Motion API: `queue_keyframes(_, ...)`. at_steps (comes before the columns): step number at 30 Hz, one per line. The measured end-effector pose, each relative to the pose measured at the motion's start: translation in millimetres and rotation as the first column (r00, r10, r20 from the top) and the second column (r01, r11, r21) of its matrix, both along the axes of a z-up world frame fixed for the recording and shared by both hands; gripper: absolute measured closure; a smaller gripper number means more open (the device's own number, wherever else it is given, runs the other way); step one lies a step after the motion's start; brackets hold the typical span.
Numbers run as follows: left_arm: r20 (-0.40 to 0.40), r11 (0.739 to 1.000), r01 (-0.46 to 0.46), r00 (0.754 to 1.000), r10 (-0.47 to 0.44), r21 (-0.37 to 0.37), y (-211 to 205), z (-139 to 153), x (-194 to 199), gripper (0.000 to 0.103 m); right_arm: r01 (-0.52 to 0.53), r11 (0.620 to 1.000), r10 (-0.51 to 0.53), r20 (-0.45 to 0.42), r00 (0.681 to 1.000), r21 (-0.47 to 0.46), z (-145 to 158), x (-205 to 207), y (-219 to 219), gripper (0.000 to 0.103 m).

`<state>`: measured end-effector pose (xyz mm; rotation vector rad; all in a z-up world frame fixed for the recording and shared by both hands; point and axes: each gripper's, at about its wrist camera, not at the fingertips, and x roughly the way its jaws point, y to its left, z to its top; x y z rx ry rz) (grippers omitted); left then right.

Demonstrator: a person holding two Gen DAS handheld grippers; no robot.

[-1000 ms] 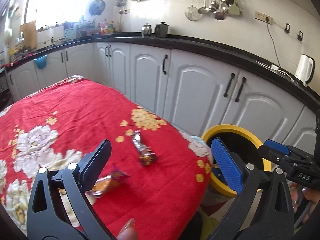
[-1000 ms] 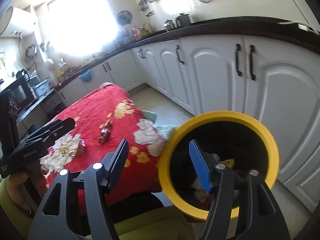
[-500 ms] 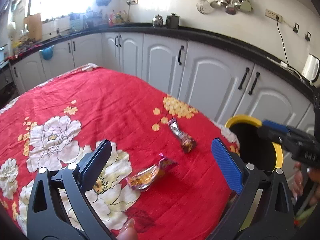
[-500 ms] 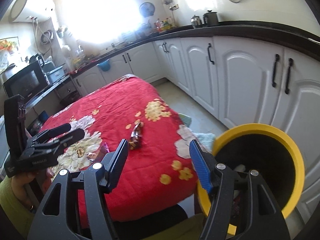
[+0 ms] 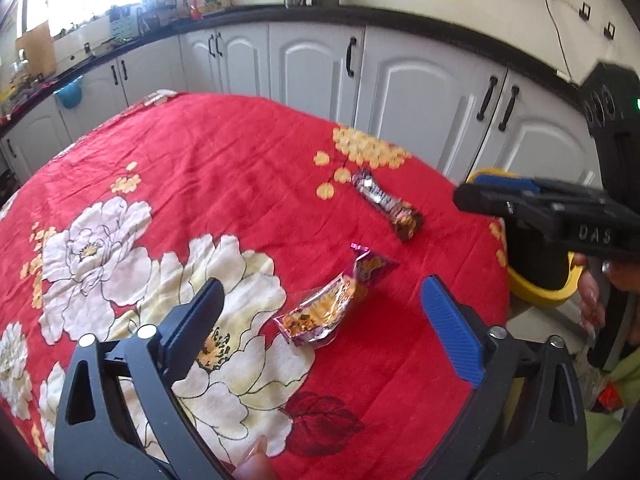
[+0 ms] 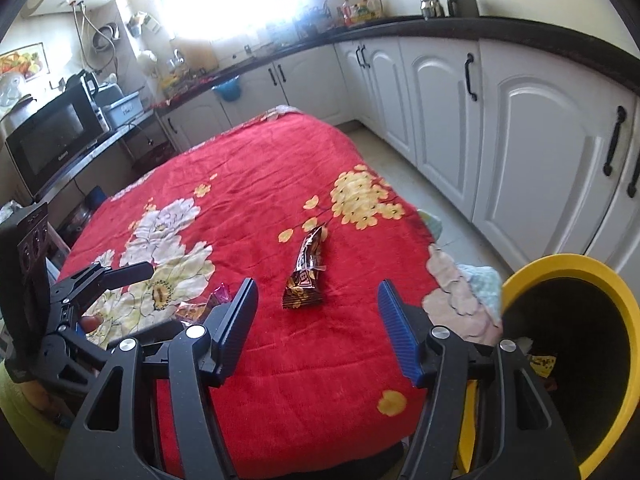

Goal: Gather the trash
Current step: 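Move both open tools back over the table toward the remaining wrappers, then grasp the orange snack packet with the left tool while the right tool grasps the brown candy bar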

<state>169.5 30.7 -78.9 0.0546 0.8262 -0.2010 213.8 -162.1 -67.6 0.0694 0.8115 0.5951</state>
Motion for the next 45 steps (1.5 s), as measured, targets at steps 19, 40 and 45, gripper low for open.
queue_keyframes(19, -0.085, 1.0, 0.008, 0.996, -0.009, -0.01, 2, -32, 14, 0.05, -0.041, 0.997, 0.035, -0.084, 0.996, -0.071, -42, 34, 38, 0.071)
queue_keyframes(40, -0.05, 0.993, -0.075, 0.996, 0.07, -0.094, 12, -19, 0, 0.088, -0.018, 1.0, 0.018, -0.038, 0.999, -0.022, -43, -6, 18, 0.078)
queue_keyframes(45, -0.042, 0.982, -0.091, 0.995, 0.086, -0.163, 12, -9, -4, 0.088, -0.008, 1.0, 0.009, -0.035, 0.999, 0.014, -37, -16, 6, 0.078)
